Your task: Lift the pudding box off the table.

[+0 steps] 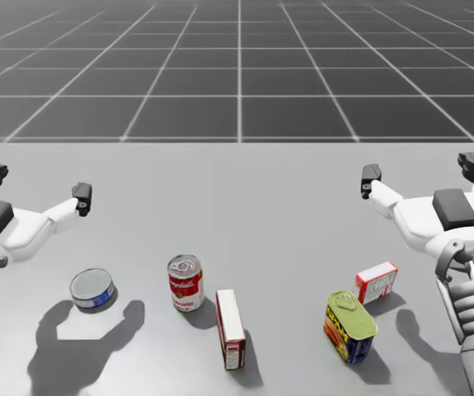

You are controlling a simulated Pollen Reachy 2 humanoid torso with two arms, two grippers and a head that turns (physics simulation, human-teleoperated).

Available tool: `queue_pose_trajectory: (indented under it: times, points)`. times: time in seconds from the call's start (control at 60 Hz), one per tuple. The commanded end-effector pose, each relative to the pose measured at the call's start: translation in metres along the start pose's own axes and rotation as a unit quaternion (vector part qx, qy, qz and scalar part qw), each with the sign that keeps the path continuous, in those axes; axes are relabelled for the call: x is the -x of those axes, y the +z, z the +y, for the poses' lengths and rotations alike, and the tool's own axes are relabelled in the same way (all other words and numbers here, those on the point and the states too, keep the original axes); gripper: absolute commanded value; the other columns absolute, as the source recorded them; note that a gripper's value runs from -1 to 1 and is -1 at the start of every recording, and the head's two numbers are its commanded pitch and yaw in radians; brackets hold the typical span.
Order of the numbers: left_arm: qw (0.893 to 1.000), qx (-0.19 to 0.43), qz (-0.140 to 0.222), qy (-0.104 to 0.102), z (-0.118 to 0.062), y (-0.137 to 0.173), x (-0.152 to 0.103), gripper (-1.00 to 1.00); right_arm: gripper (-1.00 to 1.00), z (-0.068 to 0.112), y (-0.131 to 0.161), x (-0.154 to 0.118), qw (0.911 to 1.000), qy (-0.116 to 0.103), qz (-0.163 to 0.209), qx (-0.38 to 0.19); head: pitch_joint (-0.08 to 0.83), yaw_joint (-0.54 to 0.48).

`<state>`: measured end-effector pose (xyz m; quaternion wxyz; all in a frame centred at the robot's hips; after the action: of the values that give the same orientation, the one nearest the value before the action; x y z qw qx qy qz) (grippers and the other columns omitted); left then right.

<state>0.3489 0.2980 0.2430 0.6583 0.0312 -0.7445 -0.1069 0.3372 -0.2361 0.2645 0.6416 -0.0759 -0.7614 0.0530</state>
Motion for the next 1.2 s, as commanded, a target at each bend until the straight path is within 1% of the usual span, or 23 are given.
queue_pose_trajectory:
  times: [0.017, 0.05, 0.083, 0.183, 0.317, 0.5, 0.6, 0.65, 0.667, 0.717, 0.817, 0.833, 0.883, 0.9, 0.95, 0.983, 1.017, 1.033, 1.05, 1.067, 1.1, 1.15, 1.2]
  points:
    - [1.0, 0.005, 0.001, 0.007, 0.001, 0.0, -0.001, -1.0, -1.0, -0.001, 0.0, -0.001, 1.0, -0.001, 0.001, 0.002, 0.53, 0.0]
    - [1.0, 0.005, 0.001, 0.007, 0.001, 0.0, -0.001, -1.0, -1.0, -0.001, 0.0, -0.001, 1.0, 0.0, 0.001, 0.002, 0.545, 0.0]
    - [1.0, 0.006, 0.002, 0.007, 0.001, 0.0, -0.001, -1.0, -1.0, -0.001, -0.001, -0.001, 1.0, 0.0, 0.001, 0.002, 0.579, 0.0]
    - [1.0, 0.006, 0.002, 0.006, 0.0, 0.0, -0.001, -1.0, -1.0, -0.001, -0.001, -0.001, 1.0, 0.0, 0.001, 0.001, 0.629, 0.0]
    - [1.0, 0.007, 0.002, 0.006, 0.0, 0.0, -0.001, -1.0, -1.0, -0.003, 0.0, -0.002, 1.0, -0.001, -0.001, 0.002, 0.668, 0.01]
    - [1.0, 0.008, 0.003, 0.008, -0.002, 0.0, -0.001, -1.0, -1.0, -0.002, 0.004, -0.009, 0.9999, -0.007, -0.007, -0.001, 0.728, 0.03]
    - [1.0, 0.009, 0.004, 0.009, -0.003, -0.001, -0.001, -1.0, -1.0, 0.001, 0.009, -0.013, 0.9999, -0.013, -0.002, -0.01, 0.741, 0.04]
    - [1.0, 0.008, 0.004, 0.009, -0.003, -0.001, -0.001, -1.0, -1.0, 0.005, 0.012, -0.016, 0.9994, -0.025, 0.012, -0.02, 0.742, 0.04]
    - [1.0, 0.008, 0.004, 0.009, -0.003, -0.001, -0.001, -1.0, -1.0, 0.007, 0.015, -0.017, 0.9992, -0.028, 0.017, -0.024, 0.742, 0.04]
    - [1.0, 0.007, 0.003, 0.01, -0.002, 0.0, -0.002, -1.0, -1.0, 0.013, 0.023, -0.022, 0.9995, -0.012, 0.019, -0.021, 0.743, 0.04]
    - [1.0, 0.005, 0.003, 0.011, -0.001, 0.0, -0.002, -1.0, -1.0, 0.027, 0.048, -0.032, 0.9992, 0.003, 0.026, -0.029, 0.752, 0.03]
    - [1.0, 0.005, 0.003, 0.011, -0.001, 0.0, -0.002, -1.0, -1.0, 0.033, 0.059, -0.036, 0.9991, -0.004, 0.034, -0.026, 0.753, 0.03]
    - [1.0, 0.005, 0.003, 0.011, -0.002, 0.0, -0.002, -1.0, -1.0, 0.038, 0.07, -0.039, 0.9986, -0.007, 0.041, -0.032, 0.753, 0.03]
    - [1.0, 0.006, 0.003, 0.011, -0.002, 0.0, -0.002, -1.0, -1.0, 0.045, 0.081, -0.043, 0.9983, -0.015, 0.045, -0.034, 0.754, 0.04]
    - [1.0, 0.006, 0.004, 0.01, -0.002, 0.0, -0.002, -1.0, -1.0, 0.051, 0.092, -0.045, 0.9978, -0.022, 0.048, -0.039, 0.753, 0.04]
    - [1.0, 0.006, 0.004, 0.01, -0.002, 0.0, -0.002, -1.0, -1.0, 0.061, 0.106, -0.047, 0.9964, -0.046, 0.06, -0.038, 0.752, 0.04]
    - [1.0, 0.005, 0.003, 0.01, -0.002, 0.0, -0.002, -1.0, -1.0, 0.063, 0.112, -0.047, 0.996, -0.046, 0.058, -0.049, 0.751, 0.04]
    - [1.0, 0.005, 0.003, 0.01, -0.002, 0.0, -0.002, -1.0, -1.0, 0.067, 0.118, -0.048, 0.9956, -0.05, 0.061, -0.05, 0.751, 0.04]
    - [1.0, 0.005, 0.003, 0.01, -0.002, 0.0, -0.002, -1.0, -1.0, 0.071, 0.123, -0.048, 0.9946, -0.061, 0.067, -0.05, 0.751, 0.05]
    - [1.0, 0.004, 0.004, 0.01, -0.002, 0.0, -0.002, -1.0, -1.0, 0.073, 0.126, -0.047, 0.9946, -0.059, 0.066, -0.054, 0.751, 0.05]
    - [1.0, 0.003, 0.004, 0.011, -0.002, 0.0, -0.002, -1.0, -1.0, 0.08, 0.135, -0.046, 0.9934, -0.067, 0.068, -0.064, 0.751, 0.05]
    - [1.0, 0.002, 0.005, 0.011, -0.002, 0.0, -0.002, -1.0, -1.0, 0.088, 0.144, -0.044, 0.9922, -0.072, 0.071, -0.073, 0.751, 0.05]
    - [1.0, 0.001, 0.006, 0.01, -0.002, 0.0, -0.002, -1.0, -1.0, 0.1, 0.155, -0.041, 0.9901, -0.075, 0.075, -0.092, 0.752, 0.05]
